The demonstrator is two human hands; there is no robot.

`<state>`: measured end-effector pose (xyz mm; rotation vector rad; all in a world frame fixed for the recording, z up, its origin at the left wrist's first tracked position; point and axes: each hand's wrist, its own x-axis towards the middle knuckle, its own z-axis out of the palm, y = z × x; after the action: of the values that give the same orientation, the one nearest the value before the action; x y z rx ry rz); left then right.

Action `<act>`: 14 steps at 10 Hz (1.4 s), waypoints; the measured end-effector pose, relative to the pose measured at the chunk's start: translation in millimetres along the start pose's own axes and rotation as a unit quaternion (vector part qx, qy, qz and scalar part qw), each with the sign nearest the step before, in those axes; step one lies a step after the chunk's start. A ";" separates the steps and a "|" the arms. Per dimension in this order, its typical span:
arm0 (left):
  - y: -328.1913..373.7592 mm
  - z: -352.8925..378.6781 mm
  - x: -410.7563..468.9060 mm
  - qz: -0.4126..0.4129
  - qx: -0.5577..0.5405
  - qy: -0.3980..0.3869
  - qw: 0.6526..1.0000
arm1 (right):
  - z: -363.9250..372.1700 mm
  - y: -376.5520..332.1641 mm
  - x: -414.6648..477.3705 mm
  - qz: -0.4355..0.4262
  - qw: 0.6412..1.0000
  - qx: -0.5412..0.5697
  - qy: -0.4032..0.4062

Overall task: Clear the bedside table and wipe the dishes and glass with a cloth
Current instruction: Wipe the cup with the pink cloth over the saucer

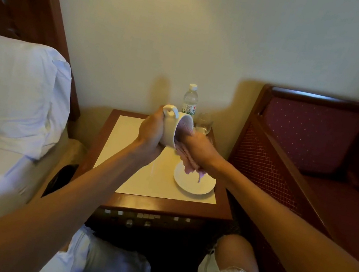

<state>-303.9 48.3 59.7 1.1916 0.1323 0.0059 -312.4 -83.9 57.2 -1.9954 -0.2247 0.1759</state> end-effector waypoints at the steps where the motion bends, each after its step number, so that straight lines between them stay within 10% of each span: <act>1: -9.9 -7.4 1.0 -0.001 -0.002 -0.005 1.000 | -12.5 -4.3 6.6 -0.093 0.974 -0.205 0.032; 2: -17.2 -6.7 1.8 -0.026 0.013 -0.007 1.000 | -30.2 -14.1 10.4 -0.198 0.842 -0.482 0.136; 3: -3.3 -1.0 9.2 0.019 0.025 -0.002 1.000 | -13.4 -13.4 0.7 -0.117 0.954 -0.235 0.146; 4: 3.9 3.4 7.3 0.040 -0.027 0.013 0.999 | 5.0 -15.1 -3.9 0.115 0.986 0.115 -0.023; 5: -1.3 -8.0 5.4 0.006 -0.068 -0.110 0.992 | -8.3 -15.6 5.6 0.071 0.995 -0.060 -0.033; 6: 3.3 -20.2 3.0 -0.104 -0.080 -0.229 0.964 | -30.6 -15.9 13.8 -0.115 0.858 -0.488 0.112; 7: 4.8 -15.1 -0.7 -0.134 -0.002 -0.213 0.968 | -29.8 -16.4 19.8 -0.223 0.747 -0.612 0.132; 8: 3.1 -5.8 0.9 -0.102 0.073 -0.115 0.985 | -23.8 -2.0 24.3 -0.213 0.760 -0.590 0.169; 9: 6.1 0.2 4.4 -0.057 0.066 -0.013 0.996 | -6.7 0.1 19.1 -0.069 0.933 -0.323 0.141; 10: 6.4 7.5 4.8 -0.019 -0.003 0.058 0.998 | 7.8 -12.0 10.8 0.186 0.975 0.121 -0.027; 11: 1.0 4.2 2.2 -0.010 0.003 0.042 0.999 | 1.4 -11.7 14.7 0.083 0.989 -0.120 0.019; 12: -1.9 2.2 -3.2 -0.026 0.046 0.015 0.998 | -19.9 -3.8 24.1 -0.149 0.825 -0.518 0.172; 13: 5.4 3.5 -2.7 -0.021 0.067 0.041 0.997 | -12.9 3.5 21.8 -0.155 0.862 -0.438 0.201; 14: 10.9 3.5 -1.4 -0.006 0.044 0.068 0.997 | 14.9 -5.9 7.9 0.140 0.989 0.051 0.017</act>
<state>-304.2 49.0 71.1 1.2786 0.2616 0.0709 -308.6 -66.5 56.1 -1.9203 0.0861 0.3248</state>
